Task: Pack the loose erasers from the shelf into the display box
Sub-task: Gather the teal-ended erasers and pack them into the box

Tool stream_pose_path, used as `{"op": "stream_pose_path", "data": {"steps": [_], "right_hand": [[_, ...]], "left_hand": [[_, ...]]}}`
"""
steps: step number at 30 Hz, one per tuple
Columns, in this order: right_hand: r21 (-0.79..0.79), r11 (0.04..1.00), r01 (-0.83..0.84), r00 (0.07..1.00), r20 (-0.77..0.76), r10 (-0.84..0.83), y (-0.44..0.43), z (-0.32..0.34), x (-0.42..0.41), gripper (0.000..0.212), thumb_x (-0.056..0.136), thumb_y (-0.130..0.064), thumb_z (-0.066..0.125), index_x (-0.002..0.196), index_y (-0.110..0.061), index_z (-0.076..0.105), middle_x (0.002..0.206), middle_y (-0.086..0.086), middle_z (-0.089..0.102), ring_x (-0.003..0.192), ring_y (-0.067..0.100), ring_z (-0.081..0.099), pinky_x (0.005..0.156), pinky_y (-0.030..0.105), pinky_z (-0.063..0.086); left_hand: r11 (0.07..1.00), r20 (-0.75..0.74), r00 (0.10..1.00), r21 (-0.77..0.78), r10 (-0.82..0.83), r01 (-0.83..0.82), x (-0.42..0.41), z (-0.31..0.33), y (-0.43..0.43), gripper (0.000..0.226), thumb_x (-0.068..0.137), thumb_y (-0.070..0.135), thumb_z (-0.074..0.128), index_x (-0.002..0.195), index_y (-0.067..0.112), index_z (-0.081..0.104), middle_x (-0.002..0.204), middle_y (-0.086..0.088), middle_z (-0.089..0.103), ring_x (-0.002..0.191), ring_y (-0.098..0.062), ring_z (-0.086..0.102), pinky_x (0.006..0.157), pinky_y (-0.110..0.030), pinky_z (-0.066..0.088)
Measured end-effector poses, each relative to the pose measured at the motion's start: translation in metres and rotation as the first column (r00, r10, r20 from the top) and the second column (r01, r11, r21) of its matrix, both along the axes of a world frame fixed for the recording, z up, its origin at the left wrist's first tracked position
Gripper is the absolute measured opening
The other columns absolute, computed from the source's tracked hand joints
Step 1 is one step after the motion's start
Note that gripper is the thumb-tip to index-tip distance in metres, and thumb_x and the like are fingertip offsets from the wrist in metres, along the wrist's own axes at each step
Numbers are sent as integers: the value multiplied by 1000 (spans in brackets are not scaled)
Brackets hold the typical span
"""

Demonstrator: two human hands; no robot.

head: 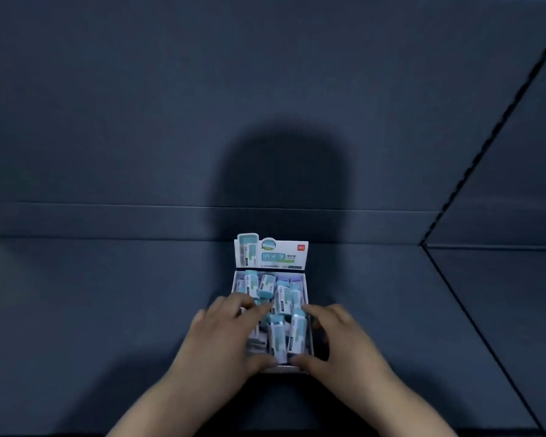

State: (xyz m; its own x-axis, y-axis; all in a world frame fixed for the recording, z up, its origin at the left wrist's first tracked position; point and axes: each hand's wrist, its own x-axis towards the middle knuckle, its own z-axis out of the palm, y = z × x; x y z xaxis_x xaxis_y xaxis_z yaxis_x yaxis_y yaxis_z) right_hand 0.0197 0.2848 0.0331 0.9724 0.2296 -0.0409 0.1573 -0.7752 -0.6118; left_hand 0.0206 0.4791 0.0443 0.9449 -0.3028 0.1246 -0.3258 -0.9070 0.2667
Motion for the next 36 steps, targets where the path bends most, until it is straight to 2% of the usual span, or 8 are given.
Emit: {"op": "stream_pose_path", "data": {"steps": [2,4,10,13,19,24,32,36], "right_hand": [[-42,997,58,998,10,-58,10,1,-3,73,73,-46,70,136,-36,35,117,-16,38,111,4,46,94,16,38],[-38,991,129,992,5,-129,20,1,-7,71,72,-44,71,135,-37,37,113,-16,39,108,4,47,93,18,39],[-41,977,208,977,-41,-209,24,5,-16,74,71,-45,73,135,-42,35,114,-19,40,109,1,46,93,22,42],[-53,978,203,978,-41,-205,25,6,-14,77,70,-49,72,137,-35,36,119,-17,41,111,2,46,96,23,42],[-44,987,157,987,26,-156,20,15,-1,63,77,-54,61,133,-32,43,109,-14,42,106,5,48,93,25,43],[-34,992,117,989,91,-114,23,27,13,49,85,-45,56,131,-28,48,98,-14,42,90,5,50,87,22,44],[-56,997,45,994,100,-40,36,31,33,40,91,-39,51,130,-30,48,105,-14,40,86,3,47,88,22,43],[-76,997,8,996,93,-1,38,30,40,38,92,-39,48,129,-32,49,107,-14,39,89,3,45,90,23,42]], "left_hand": [[996,-12,998,-66,-67,66,4,-6,14,63,66,69,44,115,35,62,101,18,54,91,-8,58,70,-23,38],[990,29,991,-63,-128,129,9,-13,29,58,66,69,40,105,35,66,93,20,55,83,-3,56,63,-20,36],[978,50,981,-87,-187,191,15,-7,47,44,68,57,57,104,33,67,93,19,57,83,-6,59,66,-23,40],[980,40,984,-92,-171,175,21,-4,53,42,76,48,66,115,31,64,103,16,57,96,-10,56,77,-27,35],[992,74,995,-102,-66,73,27,6,56,40,90,38,55,129,32,53,115,12,53,108,-13,48,85,-28,32],[999,78,996,-32,-30,32,33,2,55,39,85,15,61,121,30,62,101,6,61,92,-20,56,72,-30,33],[991,35,999,131,-24,19,46,4,38,68,90,6,39,143,44,20,126,9,41,116,-15,38,88,-26,28],[988,-32,998,143,-49,53,50,-1,38,65,91,10,38,144,43,20,132,11,38,119,-14,38,92,-28,31]]}}
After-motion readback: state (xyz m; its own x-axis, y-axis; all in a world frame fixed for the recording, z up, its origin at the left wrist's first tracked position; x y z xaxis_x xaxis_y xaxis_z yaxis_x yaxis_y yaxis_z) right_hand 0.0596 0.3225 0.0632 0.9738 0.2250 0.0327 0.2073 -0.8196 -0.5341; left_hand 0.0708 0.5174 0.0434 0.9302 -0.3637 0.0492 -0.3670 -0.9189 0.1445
